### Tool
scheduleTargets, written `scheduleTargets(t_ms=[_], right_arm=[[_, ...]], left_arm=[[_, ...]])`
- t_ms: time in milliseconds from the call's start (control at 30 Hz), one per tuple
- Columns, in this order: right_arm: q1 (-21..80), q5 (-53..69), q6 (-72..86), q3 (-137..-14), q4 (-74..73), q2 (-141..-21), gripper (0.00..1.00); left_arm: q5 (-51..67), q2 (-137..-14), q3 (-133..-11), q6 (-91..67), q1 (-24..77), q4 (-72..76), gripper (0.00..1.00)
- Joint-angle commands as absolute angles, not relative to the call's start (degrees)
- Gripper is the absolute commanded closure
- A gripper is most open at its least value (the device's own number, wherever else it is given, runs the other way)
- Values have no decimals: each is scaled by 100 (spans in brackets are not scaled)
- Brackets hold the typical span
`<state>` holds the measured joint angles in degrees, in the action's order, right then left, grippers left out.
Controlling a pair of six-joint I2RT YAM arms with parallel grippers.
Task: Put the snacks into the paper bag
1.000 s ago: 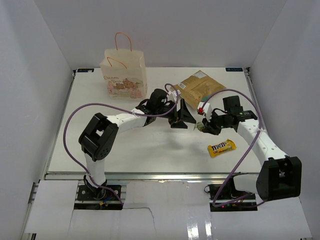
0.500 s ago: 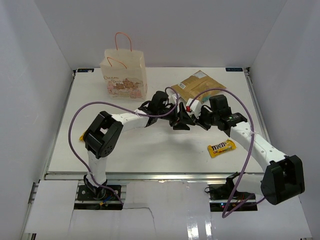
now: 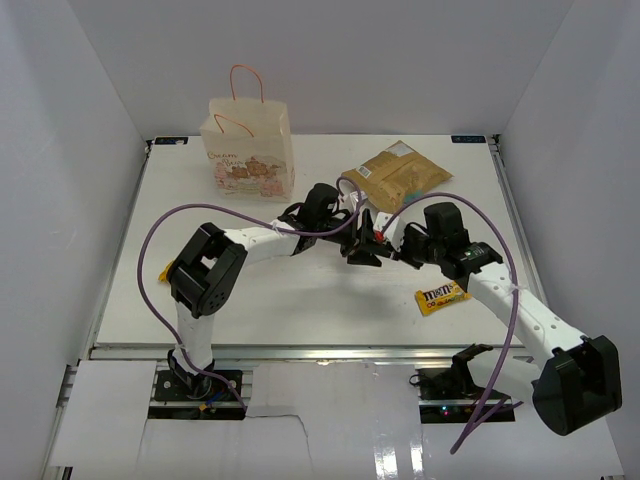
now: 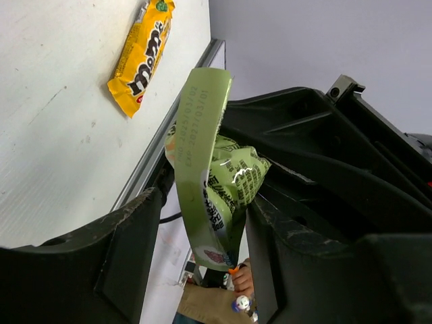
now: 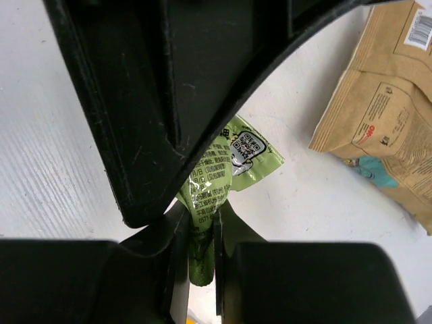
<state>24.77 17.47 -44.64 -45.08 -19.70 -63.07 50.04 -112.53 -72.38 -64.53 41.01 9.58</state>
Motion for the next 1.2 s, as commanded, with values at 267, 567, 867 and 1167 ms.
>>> scheduleTargets(t_ms=[267,567,867,1167], right_arm=[[2619,2890,-6098,-4351,-2338,-6126,92],[2645,3366,-7005,-4289,-2312,-6170,87],[2654,3050,-6391,-4535,-2285,-5942,36],[2216,3006,-4985,-4710,-2574,-5441,29]], left_arm=[[5176,-10978,-7093,-6091,4052,1142,49],[5616,-10916,-6838,-6003,4157,1248,92],[4907,-10355,-6547,-5257,4052,855,100],[3508,-9836,-7505,-3288,3666,-1739,100]])
